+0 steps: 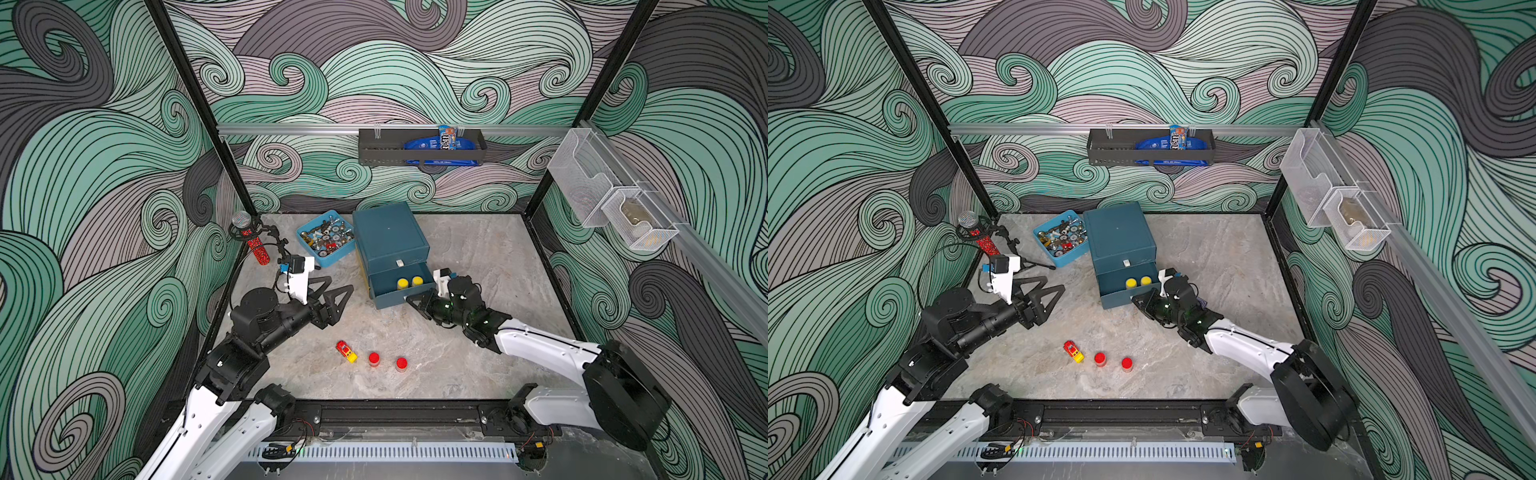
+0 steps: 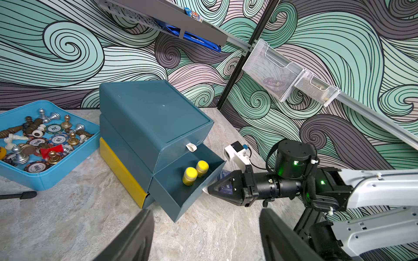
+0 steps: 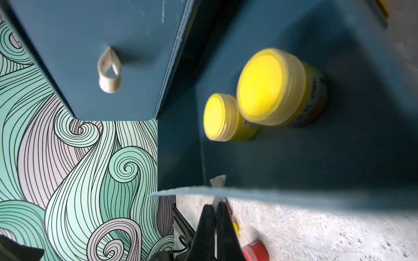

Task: Put the paint cans in the drawer according to color
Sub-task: Close the drawer in the storage box.

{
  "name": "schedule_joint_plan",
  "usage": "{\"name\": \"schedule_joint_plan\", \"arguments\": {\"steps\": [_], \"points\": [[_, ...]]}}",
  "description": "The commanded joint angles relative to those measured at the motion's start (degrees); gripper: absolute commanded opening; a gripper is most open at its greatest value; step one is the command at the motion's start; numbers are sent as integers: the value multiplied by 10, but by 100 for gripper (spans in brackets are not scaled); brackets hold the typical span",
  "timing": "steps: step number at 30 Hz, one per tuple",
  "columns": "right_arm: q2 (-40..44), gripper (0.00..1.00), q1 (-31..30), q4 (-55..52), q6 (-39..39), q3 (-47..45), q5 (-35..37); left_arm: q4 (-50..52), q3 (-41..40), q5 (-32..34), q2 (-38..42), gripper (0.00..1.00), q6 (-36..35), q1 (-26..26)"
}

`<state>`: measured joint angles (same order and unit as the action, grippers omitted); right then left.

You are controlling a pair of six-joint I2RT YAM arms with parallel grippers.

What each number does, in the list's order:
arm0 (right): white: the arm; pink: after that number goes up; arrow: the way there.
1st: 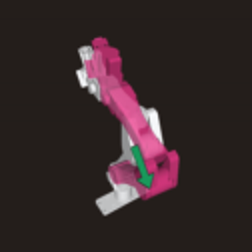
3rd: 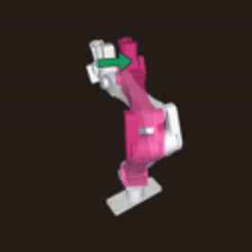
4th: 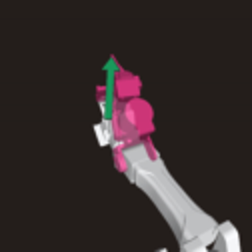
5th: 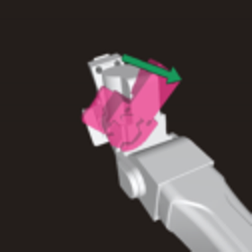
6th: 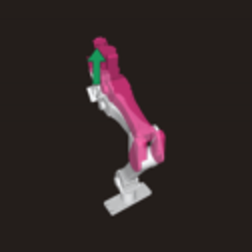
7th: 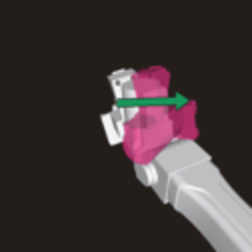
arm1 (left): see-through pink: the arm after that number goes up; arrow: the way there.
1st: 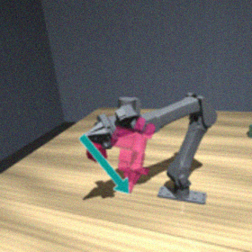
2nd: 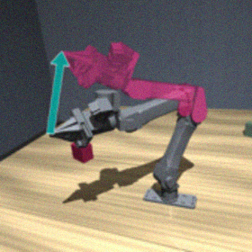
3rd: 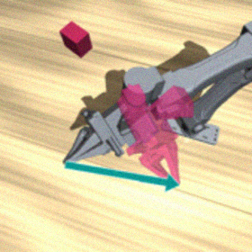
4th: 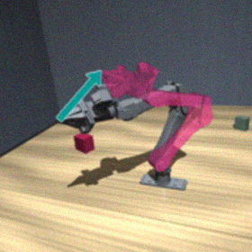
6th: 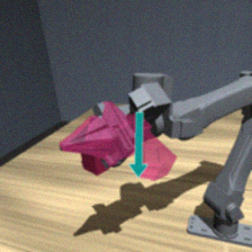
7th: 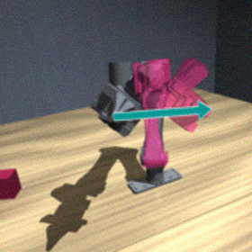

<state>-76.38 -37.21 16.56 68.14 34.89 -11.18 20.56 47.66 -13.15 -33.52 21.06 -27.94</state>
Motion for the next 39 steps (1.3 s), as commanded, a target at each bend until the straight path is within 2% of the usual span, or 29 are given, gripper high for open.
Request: {"name": "schedule_joint_plan", "arguments": {"steps": [1,6,12,23,27,30,39], "points": [[-28,0,3,31,2,28,16,-8,18,-2,5,76,3,-3],[-76,0,7,42,-8,70,39,-8,18,-1,6,76,3,-3],[-123,0,9,95,26,87,54,-4,17,0,9,76,3,-3],[-174,0,10,122,70,120,75,-7,13,3,10,76,2,-3],[-180,12,11,132,103,110,78,-8,12,3,10,76,1,-3],[-178,17,11,135,118,104,78,-9,12,2,8,76,0,-3],[-189,14,10,188,200,86,102,-12,10,-2,6,76,0,-3]]}}
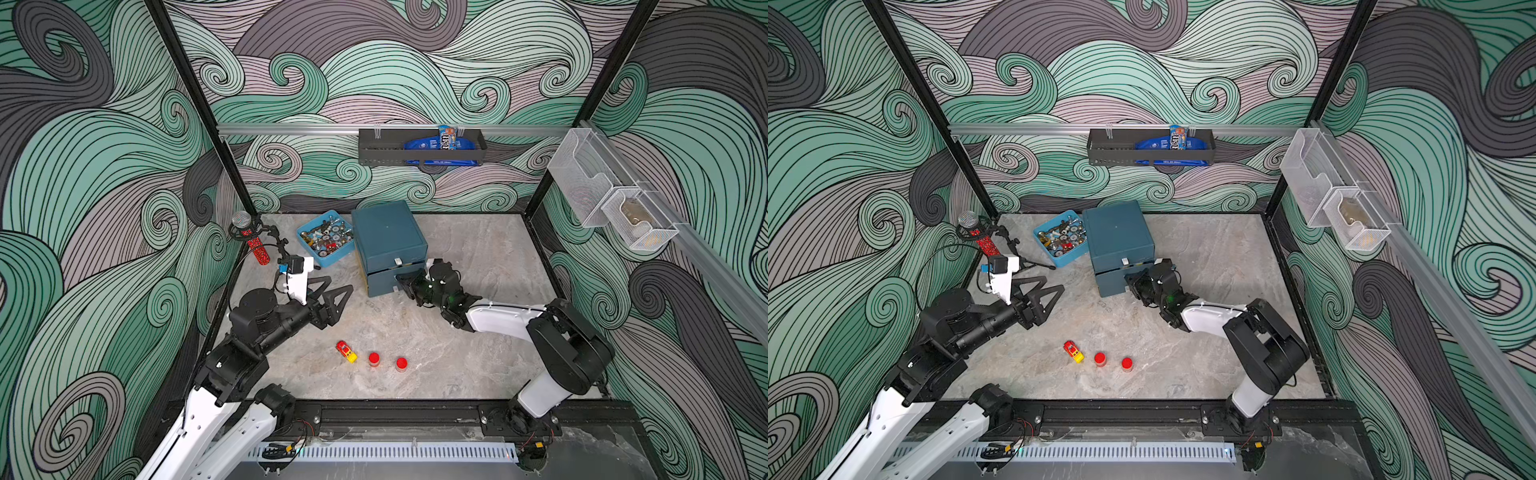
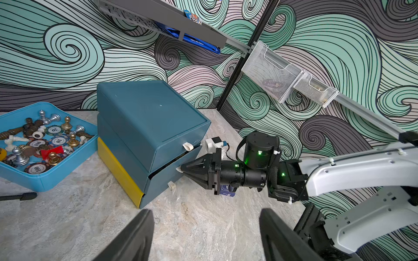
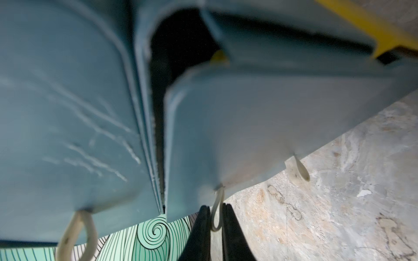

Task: Put the paint cans in the drawer according to color
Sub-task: Close the drawer in the storage box, then open the drawer in the storage box.

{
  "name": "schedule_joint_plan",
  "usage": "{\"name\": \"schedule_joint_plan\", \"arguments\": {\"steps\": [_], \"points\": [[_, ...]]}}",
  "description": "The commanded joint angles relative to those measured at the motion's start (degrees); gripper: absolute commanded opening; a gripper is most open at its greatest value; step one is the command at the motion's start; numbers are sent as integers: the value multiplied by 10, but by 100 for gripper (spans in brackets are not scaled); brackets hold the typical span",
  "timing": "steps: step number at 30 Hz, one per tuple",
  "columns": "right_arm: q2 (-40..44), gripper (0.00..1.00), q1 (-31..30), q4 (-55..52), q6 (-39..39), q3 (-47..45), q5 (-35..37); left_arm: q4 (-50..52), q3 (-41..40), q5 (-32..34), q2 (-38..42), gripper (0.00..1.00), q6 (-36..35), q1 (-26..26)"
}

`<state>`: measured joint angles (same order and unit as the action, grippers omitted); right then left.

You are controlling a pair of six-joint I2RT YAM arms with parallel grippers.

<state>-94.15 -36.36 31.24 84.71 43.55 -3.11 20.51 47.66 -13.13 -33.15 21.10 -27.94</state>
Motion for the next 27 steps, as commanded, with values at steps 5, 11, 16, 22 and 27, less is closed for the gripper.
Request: {"name": "schedule_joint_plan", "arguments": {"steps": [5,11,16,22,27], "points": [[-21,19,1,76,79,-7,42,-10,10,-2,4,76,0,-3],[-13,26,-2,62,100,-13,43,-7,10,-1,5,76,1,-3],[9,31,-13,46,97,-62,37,-11,9,-1,4,77,2,-3],[-45,35,-13,169,87,-109,14,-11,10,-1,4,76,2,-3],[-94,35,-13,219,86,-84,2,0,16,1,5,76,-4,-3]]}}
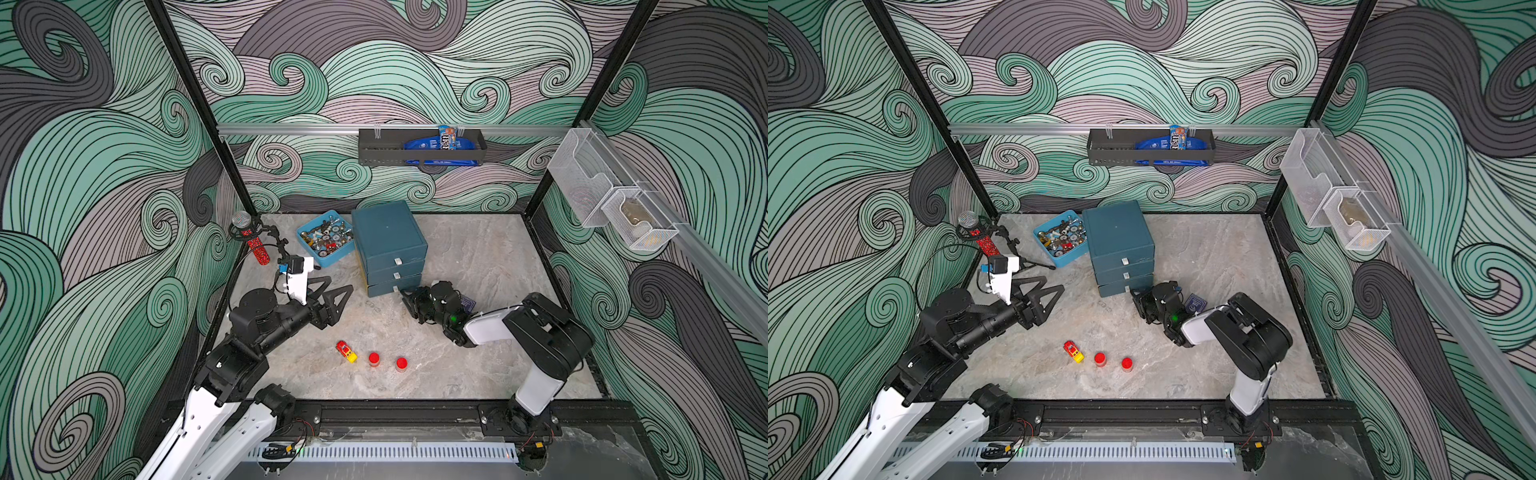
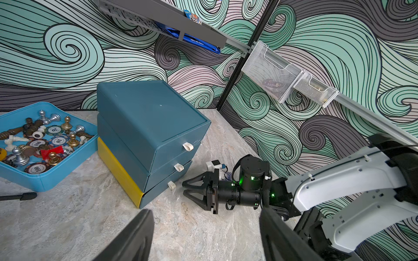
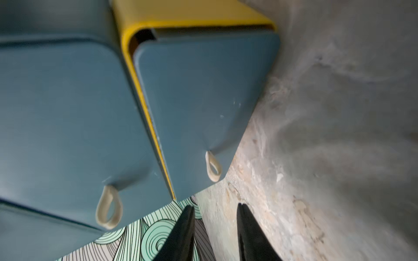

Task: Put the paint cans in the drawer according to color
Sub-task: Open the drawer in the storage box.

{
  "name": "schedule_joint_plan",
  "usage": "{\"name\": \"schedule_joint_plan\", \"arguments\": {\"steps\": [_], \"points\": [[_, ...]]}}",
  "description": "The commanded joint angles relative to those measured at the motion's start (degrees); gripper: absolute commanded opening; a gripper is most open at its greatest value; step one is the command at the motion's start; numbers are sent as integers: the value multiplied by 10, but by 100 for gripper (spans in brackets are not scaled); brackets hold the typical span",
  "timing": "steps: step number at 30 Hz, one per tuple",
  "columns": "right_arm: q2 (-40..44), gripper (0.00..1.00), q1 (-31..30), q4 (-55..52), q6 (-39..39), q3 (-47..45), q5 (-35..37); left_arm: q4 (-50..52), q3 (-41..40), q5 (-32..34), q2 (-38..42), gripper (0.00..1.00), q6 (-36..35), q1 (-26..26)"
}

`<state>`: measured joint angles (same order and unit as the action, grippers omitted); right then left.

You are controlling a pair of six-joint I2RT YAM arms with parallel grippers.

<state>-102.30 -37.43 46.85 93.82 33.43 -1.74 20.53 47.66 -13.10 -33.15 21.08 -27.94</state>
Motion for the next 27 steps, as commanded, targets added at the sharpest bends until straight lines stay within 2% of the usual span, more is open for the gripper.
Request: {"name": "schedule_joint_plan", "arguments": {"steps": [1,8,13,16,23,27], "points": [[-20,36,-2,64,-6,21,-10,2,17,2,5,76,-4,-3],[-65,38,-2,82,-6,35,-12,6,16,4,10,76,-4,-3],[-81,34,-1,84,-7,46,-12,8,16,5,10,77,-5,-3],[-84,27,2,83,-7,49,-7,8,16,5,10,77,-6,-3],[-72,1,7,40,-24,47,-3,11,17,6,9,77,-9,-3],[-53,0,-2,22,-20,22,-12,12,16,7,11,77,-9,-3]]}}
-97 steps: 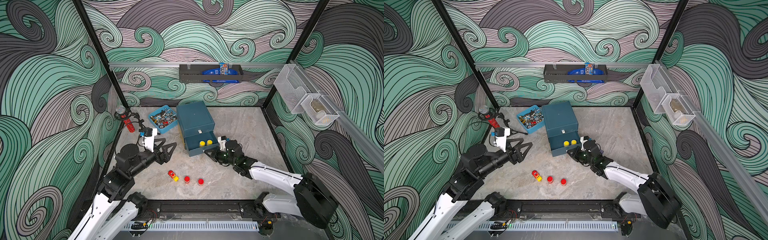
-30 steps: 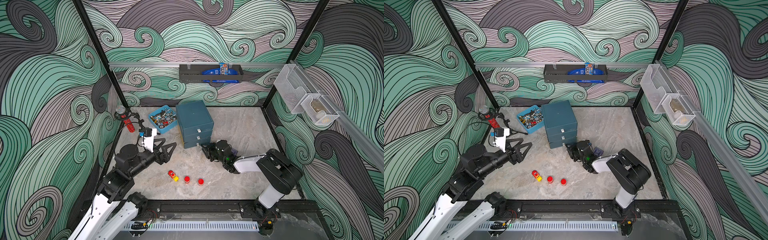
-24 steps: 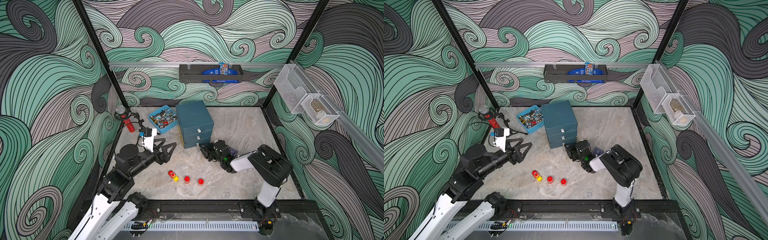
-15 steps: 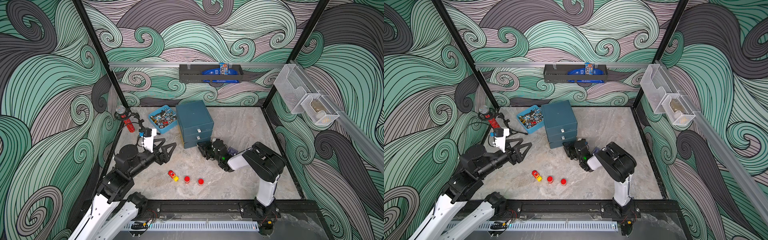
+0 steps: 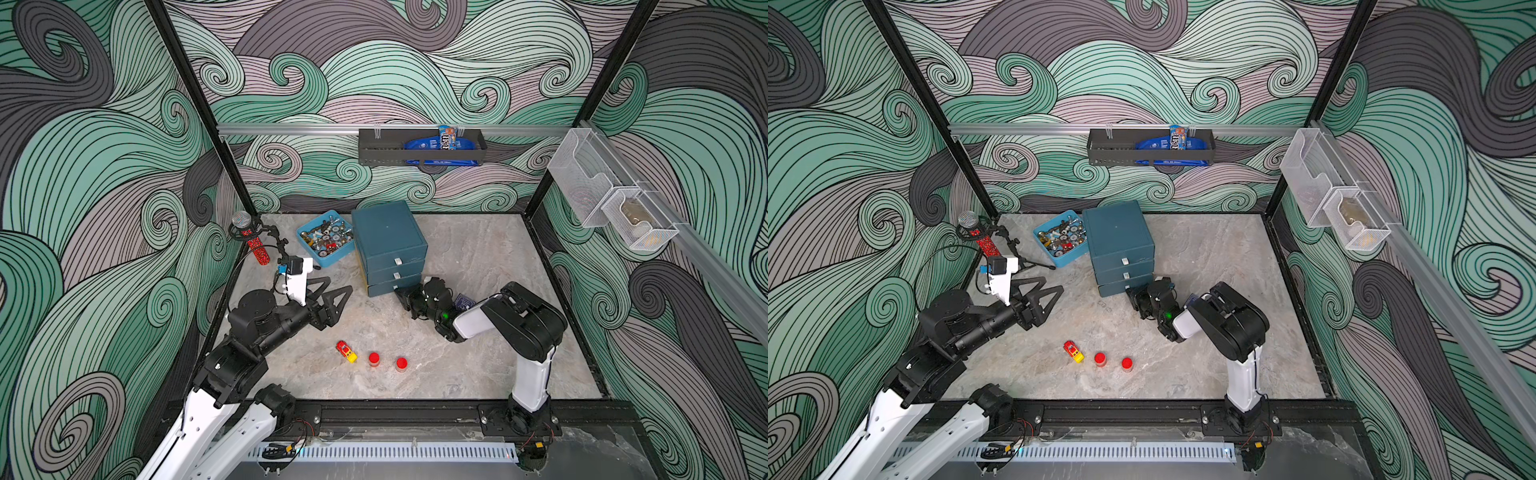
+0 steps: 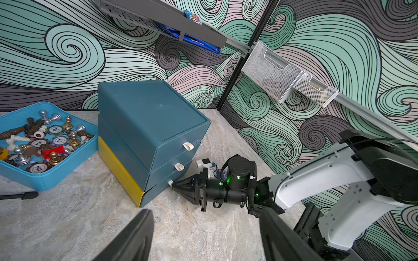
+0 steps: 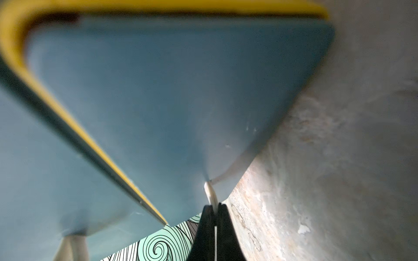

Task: Put the paint cans in the drawer according to color
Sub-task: Open the drawer in the storage box.

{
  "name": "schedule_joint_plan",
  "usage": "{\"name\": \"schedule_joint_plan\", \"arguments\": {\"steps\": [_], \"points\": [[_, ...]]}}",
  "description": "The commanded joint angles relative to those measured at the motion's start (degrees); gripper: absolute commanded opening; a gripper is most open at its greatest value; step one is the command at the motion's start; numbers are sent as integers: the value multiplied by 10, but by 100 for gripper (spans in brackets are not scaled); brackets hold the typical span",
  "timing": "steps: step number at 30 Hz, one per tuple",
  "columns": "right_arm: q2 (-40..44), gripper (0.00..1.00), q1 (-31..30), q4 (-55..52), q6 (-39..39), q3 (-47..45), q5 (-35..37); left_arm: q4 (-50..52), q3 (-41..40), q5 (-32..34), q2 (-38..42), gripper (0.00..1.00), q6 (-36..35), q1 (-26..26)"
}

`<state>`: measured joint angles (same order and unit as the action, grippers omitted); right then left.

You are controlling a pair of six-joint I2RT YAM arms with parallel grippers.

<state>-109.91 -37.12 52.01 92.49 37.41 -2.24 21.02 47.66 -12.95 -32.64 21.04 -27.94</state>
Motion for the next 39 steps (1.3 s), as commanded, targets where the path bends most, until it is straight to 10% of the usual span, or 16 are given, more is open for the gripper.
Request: {"name": "schedule_joint_plan", "arguments": {"steps": [1,35,39], "points": [[29,0,-8,-35,-6,-23,-10,6,15,5,7,77,-7,-3],[276,0,-85,-306,21,-143,6,-15,-13,-18,13,77,2,-3],[301,53,-78,-348,-9,-141,10,-14,-9,-18,13,77,2,-3]]}}
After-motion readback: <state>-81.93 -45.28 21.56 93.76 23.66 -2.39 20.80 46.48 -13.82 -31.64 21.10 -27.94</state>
